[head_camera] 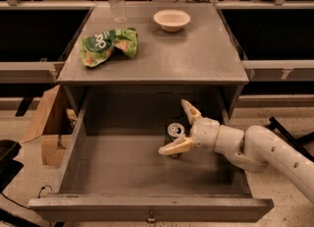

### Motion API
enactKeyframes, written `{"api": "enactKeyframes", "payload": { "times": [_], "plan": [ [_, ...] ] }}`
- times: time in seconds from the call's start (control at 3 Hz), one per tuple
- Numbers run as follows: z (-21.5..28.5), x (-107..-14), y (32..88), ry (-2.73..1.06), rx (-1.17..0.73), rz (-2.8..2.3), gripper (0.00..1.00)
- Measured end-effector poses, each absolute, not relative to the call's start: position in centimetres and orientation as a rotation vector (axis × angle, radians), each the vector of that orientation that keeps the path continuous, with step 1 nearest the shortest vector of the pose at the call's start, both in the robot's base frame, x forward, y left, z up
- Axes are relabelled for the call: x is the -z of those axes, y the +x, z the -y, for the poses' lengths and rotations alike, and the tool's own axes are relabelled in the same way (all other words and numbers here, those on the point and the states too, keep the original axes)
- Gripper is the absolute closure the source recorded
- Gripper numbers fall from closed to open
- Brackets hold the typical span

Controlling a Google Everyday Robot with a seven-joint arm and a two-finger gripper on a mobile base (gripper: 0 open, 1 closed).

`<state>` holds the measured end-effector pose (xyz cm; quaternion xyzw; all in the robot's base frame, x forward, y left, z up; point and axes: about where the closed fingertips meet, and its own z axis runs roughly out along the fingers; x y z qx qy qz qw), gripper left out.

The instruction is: Place green can into top drawer

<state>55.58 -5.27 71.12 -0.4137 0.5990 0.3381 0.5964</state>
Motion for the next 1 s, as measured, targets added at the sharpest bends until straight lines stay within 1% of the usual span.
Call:
{"api": "enactKeyframes", "payload": {
  "times": [0.33, 0.67, 1.0],
  "plan": [
    [5.3, -71.1, 55.6, -0.961, -0.785, -1.391, 0.00],
    [8.9, -76.3, 53.3, -1.027, -0.783, -1.405, 0.00],
    [15.5, -82.4, 52.9, -1.113, -0.683, -1.497, 0.00]
  ]
}}
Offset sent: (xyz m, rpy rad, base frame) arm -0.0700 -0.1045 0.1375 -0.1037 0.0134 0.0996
